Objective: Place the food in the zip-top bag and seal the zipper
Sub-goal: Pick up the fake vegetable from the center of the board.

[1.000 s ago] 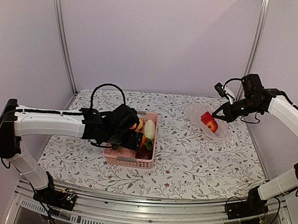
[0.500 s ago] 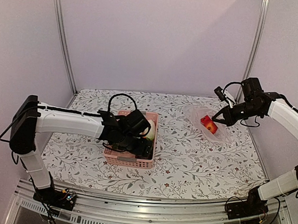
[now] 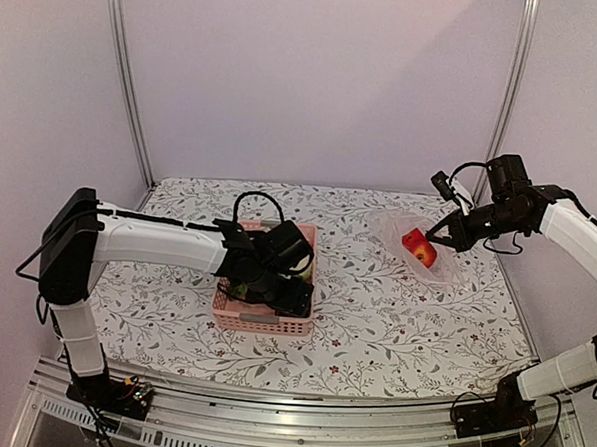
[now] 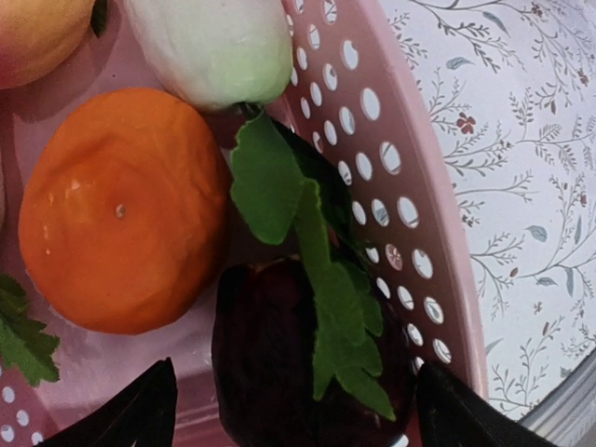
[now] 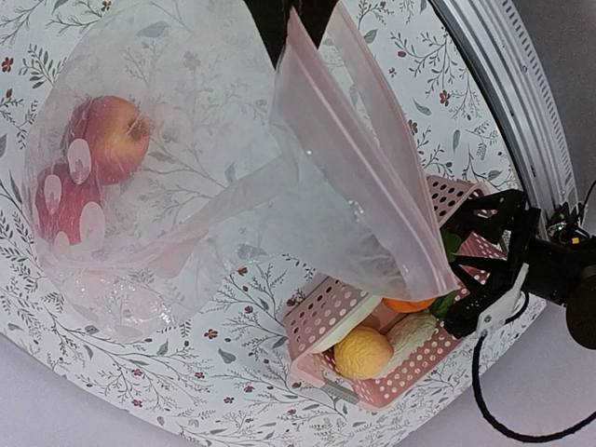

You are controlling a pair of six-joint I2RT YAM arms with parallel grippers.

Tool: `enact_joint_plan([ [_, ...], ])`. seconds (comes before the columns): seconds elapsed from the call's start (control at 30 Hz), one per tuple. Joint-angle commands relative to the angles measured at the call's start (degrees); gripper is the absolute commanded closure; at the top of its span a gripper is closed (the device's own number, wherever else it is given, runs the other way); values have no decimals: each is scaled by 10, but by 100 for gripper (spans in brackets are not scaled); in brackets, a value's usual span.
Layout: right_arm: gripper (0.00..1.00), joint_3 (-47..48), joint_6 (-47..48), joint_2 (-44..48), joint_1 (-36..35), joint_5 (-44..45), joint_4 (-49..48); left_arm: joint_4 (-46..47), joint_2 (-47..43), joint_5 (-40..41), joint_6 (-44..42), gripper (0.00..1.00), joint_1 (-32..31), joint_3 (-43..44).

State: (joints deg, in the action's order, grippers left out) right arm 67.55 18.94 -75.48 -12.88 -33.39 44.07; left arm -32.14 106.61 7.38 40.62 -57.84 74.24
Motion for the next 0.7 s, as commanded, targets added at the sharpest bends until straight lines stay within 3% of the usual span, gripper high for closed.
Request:
enact_joint_plan([
  [0.0,100,-4,4,12,-3,-9,-5,-27,27,-19,8,12,8,21],
  [0.17,100,-4,4,14,-2,-11,-4,-40,33,-19,13,15,9,22],
  [0.33,100,-4,3,15,-2,-10,-4,-40,17,-9,16,26,9,13],
  [0.67,100,-1,3,9,-2,-5,-4,-78,-34,38,0,29,8,7],
])
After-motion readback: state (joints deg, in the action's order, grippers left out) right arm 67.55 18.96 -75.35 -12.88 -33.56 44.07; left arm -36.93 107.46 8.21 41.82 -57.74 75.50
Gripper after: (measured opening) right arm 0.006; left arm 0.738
